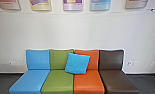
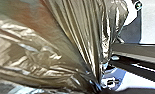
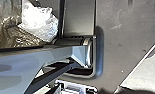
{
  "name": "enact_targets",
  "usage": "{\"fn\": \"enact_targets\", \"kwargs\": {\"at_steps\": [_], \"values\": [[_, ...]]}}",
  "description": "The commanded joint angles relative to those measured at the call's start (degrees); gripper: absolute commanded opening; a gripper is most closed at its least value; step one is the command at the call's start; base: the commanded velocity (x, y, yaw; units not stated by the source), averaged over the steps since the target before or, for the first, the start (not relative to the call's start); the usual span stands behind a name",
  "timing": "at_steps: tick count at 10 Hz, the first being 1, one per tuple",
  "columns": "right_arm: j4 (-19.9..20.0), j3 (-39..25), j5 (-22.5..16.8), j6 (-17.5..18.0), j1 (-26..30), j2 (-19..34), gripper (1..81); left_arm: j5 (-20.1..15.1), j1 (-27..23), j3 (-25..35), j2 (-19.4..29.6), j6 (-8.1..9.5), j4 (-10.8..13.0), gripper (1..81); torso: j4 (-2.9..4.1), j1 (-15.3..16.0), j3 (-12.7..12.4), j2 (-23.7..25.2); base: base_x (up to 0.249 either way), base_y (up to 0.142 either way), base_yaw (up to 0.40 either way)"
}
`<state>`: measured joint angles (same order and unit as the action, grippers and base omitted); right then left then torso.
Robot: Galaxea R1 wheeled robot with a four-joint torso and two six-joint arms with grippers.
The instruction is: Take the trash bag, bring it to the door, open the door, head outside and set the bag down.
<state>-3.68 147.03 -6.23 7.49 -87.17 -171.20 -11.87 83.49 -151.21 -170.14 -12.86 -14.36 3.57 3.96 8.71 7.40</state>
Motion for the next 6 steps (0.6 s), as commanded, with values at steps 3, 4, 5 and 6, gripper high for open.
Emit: {"fn": "enact_targets", "kwargs": {"at_steps": [3,4,5,6], "values": [[-0.3,-0.5,-3.8,-0.3,2.1,-0.4,81.1,-2.5,-2.3,0.1,0.2,-0.23,-0.1,1.0,0.0,-0.1,-4.7,-0.1,0.0,0.0,0.0],[-0.3,-0.5,-3.8,-0.2,2.2,-0.4,81.1,-2.5,-2.4,0.1,0.1,-0.15,-0.2,1.0,0.0,-0.1,-5.2,-0.1,0.0,0.0,0.0],[-0.3,-0.5,-3.8,-0.2,2.2,-0.5,81.1,-2.5,-2.5,0.1,0.0,-0.15,-0.2,1.0,0.0,-0.1,-1.6,-0.1,0.0,0.0,0.0],[-0.4,-0.5,-3.8,-0.2,2.2,-0.5,81.1,-2.5,-2.5,0.1,0.0,-0.23,-0.1,1.0,0.0,-0.1,-3.2,-0.1,0.0,0.0,0.0]]}}
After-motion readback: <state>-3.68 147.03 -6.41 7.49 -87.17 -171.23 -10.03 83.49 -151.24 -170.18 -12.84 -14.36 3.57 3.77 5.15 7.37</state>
